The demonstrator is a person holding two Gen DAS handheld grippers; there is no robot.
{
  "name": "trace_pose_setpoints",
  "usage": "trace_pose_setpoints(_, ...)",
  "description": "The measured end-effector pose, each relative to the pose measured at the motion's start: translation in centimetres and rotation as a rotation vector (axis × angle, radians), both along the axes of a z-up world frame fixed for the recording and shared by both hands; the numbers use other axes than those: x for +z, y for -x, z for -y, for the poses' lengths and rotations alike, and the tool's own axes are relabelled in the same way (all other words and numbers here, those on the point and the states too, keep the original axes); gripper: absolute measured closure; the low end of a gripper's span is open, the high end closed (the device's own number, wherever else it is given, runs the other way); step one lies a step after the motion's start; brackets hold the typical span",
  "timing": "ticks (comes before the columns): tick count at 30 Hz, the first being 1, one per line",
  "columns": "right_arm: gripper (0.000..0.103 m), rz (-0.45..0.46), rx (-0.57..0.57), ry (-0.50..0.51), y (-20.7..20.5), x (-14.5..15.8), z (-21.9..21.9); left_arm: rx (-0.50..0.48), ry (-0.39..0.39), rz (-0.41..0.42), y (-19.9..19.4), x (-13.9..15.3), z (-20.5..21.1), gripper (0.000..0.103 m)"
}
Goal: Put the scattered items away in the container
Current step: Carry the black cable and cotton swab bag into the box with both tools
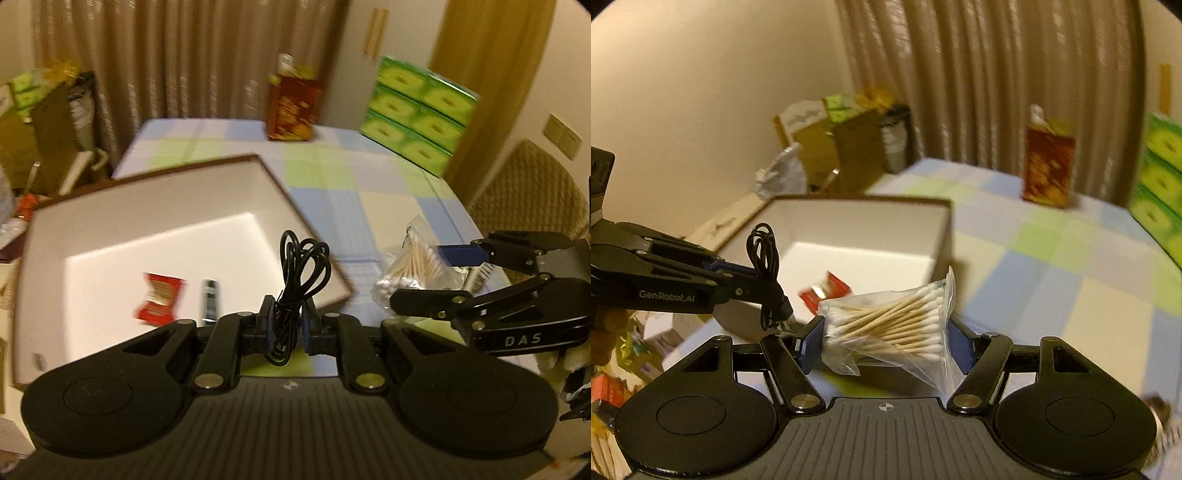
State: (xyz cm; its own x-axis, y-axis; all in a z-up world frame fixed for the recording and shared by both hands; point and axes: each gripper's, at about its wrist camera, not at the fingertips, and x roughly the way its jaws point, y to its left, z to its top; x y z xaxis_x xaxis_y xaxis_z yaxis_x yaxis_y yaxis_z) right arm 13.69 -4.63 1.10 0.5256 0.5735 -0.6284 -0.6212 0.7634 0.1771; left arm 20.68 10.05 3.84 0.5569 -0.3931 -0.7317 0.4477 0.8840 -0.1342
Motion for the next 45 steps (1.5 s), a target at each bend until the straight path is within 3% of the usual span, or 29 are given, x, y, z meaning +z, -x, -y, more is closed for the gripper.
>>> trace_pose_setpoints(7,0.037,0.015,0.051,0.005,-2.5,-0.3,-4.7,0.090,-0.019,0.032,-2.4,0.9,-5.0,0.092)
trace_pose_setpoints(13,0.037,-0.009,0.093,0.058,-4.8,-1.8,-6.7,0.137,-0.056,0.016,-4.5,-0.2,-8.1,0.092)
trace_pose_setpoints(24,0.037,-0.089,0.273,0.204,-9.5,-5.4,-9.6,0.114,-0.143,-0.168,-9.9,-4.9,-10.8,0.092)
trace_pose_setpoints(34,0.037,-0.196,0.409,0.421,-12.4,-9.5,-12.5,0.059,-0.221,-0.305,-12.9,-8.9,-10.2,0.092)
trace_pose_setpoints(45,0.037,-0.156,0.475,0.541,-12.9,-10.4,-13.8,0.031,-0.258,-0.391,-14.3,-11.3,-9.8,0.092)
